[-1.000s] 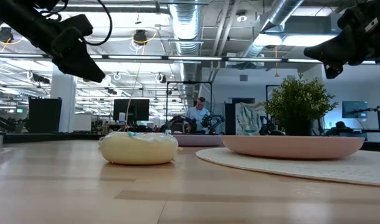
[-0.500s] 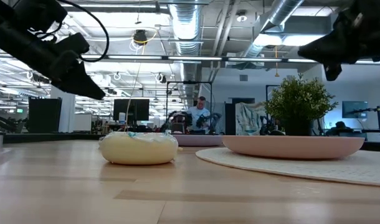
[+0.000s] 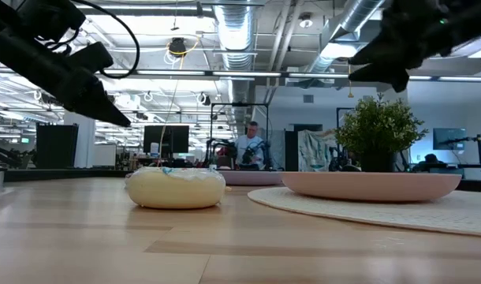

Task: Pick & Place donuts
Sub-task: Put the big light blue donut on the orange plate

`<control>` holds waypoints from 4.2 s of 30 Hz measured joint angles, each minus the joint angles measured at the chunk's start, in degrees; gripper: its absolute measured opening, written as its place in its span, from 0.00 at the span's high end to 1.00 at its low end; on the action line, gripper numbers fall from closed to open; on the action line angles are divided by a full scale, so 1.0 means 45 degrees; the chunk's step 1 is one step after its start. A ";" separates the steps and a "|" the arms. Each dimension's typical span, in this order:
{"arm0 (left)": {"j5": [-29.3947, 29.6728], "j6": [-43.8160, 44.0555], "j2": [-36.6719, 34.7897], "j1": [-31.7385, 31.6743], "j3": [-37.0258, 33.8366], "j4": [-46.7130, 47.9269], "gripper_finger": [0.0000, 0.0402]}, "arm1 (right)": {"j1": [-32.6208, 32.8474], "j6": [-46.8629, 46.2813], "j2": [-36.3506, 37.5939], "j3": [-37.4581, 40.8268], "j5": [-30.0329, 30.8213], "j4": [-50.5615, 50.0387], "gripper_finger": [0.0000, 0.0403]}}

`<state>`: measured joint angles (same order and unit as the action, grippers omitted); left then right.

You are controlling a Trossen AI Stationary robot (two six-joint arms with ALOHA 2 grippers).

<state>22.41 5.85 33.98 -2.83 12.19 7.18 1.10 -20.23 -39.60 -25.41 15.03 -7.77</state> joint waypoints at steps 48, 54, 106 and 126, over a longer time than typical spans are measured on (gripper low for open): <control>-0.2359 -0.0936 0.0000 0.0000 0.0010 -0.0152 0.28 | 1.3352 -2.3855 -1.0441 -0.4697 -0.3678 -0.5948 0.54; -0.2359 -0.0831 0.0000 0.0000 0.0010 -0.0141 0.28 | 1.3415 -2.3945 -1.0427 -0.4697 -0.3677 -0.5995 0.58; -0.2365 -0.0729 0.0000 0.0000 0.0015 -0.0121 0.28 | 1.3663 -2.2091 -1.0436 -0.4978 -0.3990 -0.6916 0.34; -0.2369 -0.0725 0.0005 0.0003 0.0015 -0.0019 0.28 | 1.3547 -2.0734 -1.2156 -0.4999 -0.4274 -0.5873 0.34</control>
<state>11.75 2.59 34.00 -2.82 12.25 7.09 62.07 -113.54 -94.31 -47.91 -4.21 -34.20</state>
